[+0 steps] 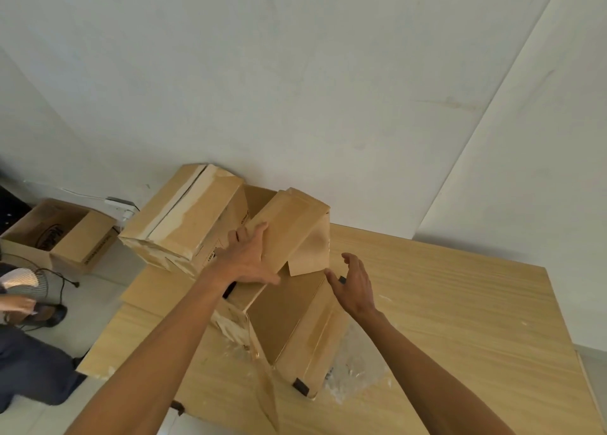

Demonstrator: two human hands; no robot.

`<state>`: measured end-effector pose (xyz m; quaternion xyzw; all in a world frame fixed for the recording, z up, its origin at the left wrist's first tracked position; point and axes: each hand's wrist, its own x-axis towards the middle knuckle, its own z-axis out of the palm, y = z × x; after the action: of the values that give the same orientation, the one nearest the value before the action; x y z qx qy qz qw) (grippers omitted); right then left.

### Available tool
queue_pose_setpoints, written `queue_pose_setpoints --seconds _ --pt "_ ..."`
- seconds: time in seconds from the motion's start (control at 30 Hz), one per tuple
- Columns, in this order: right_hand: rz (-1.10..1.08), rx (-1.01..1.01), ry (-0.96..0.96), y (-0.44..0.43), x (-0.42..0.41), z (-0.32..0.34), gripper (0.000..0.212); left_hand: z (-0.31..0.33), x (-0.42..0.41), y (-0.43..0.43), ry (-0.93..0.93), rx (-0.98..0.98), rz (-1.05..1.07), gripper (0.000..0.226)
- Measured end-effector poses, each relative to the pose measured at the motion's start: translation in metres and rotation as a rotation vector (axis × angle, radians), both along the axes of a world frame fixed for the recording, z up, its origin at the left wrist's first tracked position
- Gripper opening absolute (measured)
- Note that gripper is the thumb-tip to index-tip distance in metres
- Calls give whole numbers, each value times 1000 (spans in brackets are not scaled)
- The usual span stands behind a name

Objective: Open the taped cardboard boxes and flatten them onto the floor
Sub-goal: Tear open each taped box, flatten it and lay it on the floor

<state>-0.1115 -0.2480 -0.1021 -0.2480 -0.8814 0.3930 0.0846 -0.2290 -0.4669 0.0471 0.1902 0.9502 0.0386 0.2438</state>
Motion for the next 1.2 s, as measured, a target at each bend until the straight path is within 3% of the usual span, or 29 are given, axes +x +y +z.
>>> queue_pose_setpoints --seconds 0.17,0.43,0.63,0.77,0.87,0.97,1.03,1.1,1.2 --pt "-46 114 43 -13 -13 13 97 10 -12 2 -105 -29 -54 132" --pt "-47 126 -15 -42 -31 20 125 33 -40 -22 -318 154 -13 118" --pt "-120 262 -14 -59 -66 45 158 34 -46 -38 -556 364 98 116" --pt "-46 375 20 -46 -68 48 133 26 -45 -46 -590 456 174 114" --pt "49 348 28 -35 -56 52 120 29 -43 -40 -562 453 153 118" --pt "174 239 155 -15 -29 72 86 31 -36 -28 -517 455 112 115" --pt "72 98 279 13 -7 98 53 34 -27 -18 -471 455 111 118" --pt "-154 101 354 49 8 117 24 35 -15 -2 -377 436 90 128" --pt "-418 86 284 99 25 109 31 29 9 35 -252 419 51 139"
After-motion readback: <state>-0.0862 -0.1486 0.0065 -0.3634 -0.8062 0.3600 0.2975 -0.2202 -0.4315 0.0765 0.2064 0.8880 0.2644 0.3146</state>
